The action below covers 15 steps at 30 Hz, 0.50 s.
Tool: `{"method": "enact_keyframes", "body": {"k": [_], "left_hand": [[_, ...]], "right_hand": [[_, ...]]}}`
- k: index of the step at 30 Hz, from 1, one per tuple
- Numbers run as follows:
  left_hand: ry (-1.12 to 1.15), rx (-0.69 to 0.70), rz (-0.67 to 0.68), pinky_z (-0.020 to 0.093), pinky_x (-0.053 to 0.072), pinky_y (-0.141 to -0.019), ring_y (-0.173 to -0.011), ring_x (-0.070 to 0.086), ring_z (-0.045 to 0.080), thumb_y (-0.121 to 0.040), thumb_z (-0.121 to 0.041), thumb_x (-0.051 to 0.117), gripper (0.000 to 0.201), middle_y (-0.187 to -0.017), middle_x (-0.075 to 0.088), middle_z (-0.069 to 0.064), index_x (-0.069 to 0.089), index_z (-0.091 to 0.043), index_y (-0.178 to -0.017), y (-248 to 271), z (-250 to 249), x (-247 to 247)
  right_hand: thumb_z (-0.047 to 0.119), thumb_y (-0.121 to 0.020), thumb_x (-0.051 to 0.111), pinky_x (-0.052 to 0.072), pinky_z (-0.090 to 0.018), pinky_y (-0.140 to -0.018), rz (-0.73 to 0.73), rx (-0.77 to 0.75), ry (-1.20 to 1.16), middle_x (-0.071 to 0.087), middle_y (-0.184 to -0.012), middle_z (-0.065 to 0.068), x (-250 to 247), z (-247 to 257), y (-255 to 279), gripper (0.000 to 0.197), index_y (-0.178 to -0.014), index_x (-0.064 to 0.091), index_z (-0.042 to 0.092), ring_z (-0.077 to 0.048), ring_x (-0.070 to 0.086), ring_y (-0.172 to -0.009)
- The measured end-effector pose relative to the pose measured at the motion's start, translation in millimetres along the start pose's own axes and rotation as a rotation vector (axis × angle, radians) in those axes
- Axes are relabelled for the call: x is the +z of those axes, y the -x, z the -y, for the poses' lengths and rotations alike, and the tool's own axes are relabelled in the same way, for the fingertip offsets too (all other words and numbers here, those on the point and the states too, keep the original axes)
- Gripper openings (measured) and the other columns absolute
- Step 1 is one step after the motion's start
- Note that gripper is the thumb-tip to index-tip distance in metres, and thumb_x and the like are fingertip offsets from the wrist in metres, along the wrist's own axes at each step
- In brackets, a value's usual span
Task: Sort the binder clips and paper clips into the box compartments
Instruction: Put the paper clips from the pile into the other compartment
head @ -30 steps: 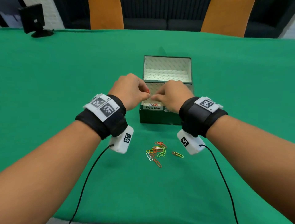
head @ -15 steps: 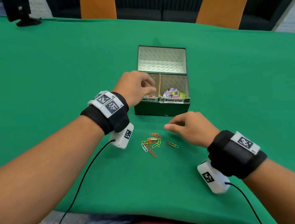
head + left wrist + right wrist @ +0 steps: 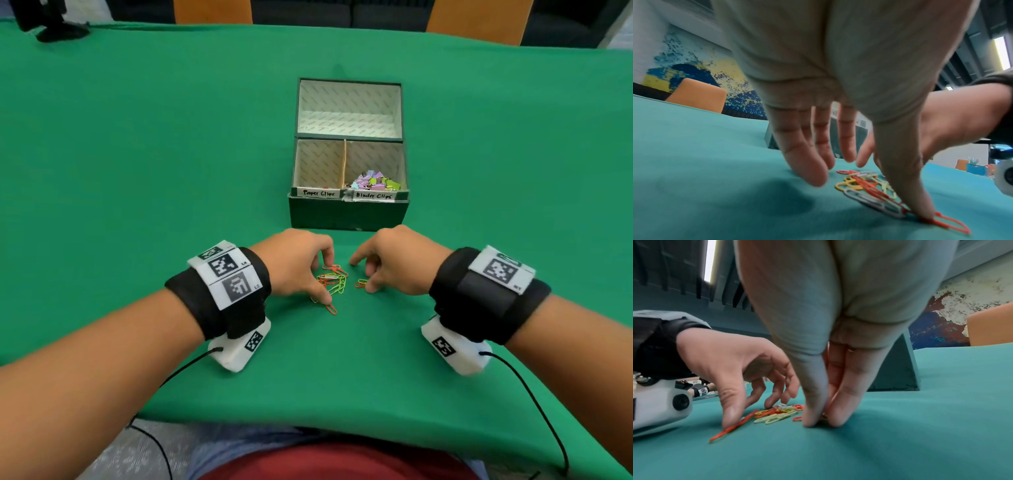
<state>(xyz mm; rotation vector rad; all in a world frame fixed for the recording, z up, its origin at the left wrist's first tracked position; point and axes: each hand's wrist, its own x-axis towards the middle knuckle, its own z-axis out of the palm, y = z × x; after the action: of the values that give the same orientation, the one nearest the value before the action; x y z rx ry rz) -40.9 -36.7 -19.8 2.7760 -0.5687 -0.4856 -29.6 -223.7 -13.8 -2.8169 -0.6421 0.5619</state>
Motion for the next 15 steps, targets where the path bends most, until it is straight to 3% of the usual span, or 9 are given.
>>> {"method": "enact_keyframes", "body": {"k": [3, 6, 8, 11, 15], "left_hand": [[-0.040, 0.001, 0.041, 0.024, 0.036, -0.068, -0.082, 0.050, 0.015, -0.061, -0.044, 0.085, 0.063, -0.097, 0.057, -0.005, 0.058, -0.025, -0.114, -2, -1, -1], [-0.027, -0.020, 0.036, 0.024, 0.040, -0.068, -0.080, 0.056, 0.015, -0.066, -0.038, 0.084, 0.040, -0.091, 0.064, -0.006, 0.068, -0.025, -0.101, -3, 4, -3], [0.010, -0.039, 0.014, 0.023, 0.041, -0.063, -0.076, 0.060, 0.013, -0.069, -0.030, 0.082, 0.023, -0.083, 0.069, -0.006, 0.072, -0.022, -0.088, -2, 7, -4], [0.035, -0.051, -0.017, 0.020, 0.041, -0.057, -0.069, 0.059, 0.012, -0.073, -0.023, 0.080, 0.010, -0.072, 0.068, -0.004, 0.074, -0.019, -0.081, -1, 9, -5], [0.037, -0.058, -0.047, 0.023, 0.044, -0.064, -0.070, 0.060, 0.014, -0.078, -0.028, 0.076, 0.012, -0.074, 0.068, -0.004, 0.073, -0.021, -0.086, 0, 11, -5]], "right_hand": [[0.010, -0.080, 0.071, 0.046, -0.022, -0.076, -0.048, -0.003, -0.027, 0.075, -0.088, 0.001, 1, 6, -10, 0.046, -0.124, 0.064, 0.020, -0.010, 0.060, -0.079], [0.032, -0.084, 0.072, 0.045, -0.028, -0.088, -0.045, 0.003, -0.013, 0.070, -0.110, -0.004, 2, 13, -17, 0.057, -0.136, 0.053, 0.019, -0.020, 0.060, -0.105], [0.049, -0.081, 0.070, 0.046, -0.032, -0.092, -0.018, -0.013, 0.049, 0.065, -0.120, -0.006, 2, 20, -20, 0.065, -0.136, 0.052, 0.018, -0.026, 0.058, -0.114], [0.048, -0.075, 0.075, 0.046, -0.031, -0.084, 0.025, -0.049, 0.149, 0.065, -0.120, -0.006, 3, 28, -19, 0.063, -0.130, 0.058, 0.022, -0.027, 0.059, -0.110], [0.034, -0.076, 0.078, 0.046, -0.028, -0.074, -0.013, -0.038, 0.079, 0.069, -0.106, -0.005, 4, 30, -17, 0.036, -0.109, 0.069, 0.023, -0.024, 0.063, -0.095]]}}
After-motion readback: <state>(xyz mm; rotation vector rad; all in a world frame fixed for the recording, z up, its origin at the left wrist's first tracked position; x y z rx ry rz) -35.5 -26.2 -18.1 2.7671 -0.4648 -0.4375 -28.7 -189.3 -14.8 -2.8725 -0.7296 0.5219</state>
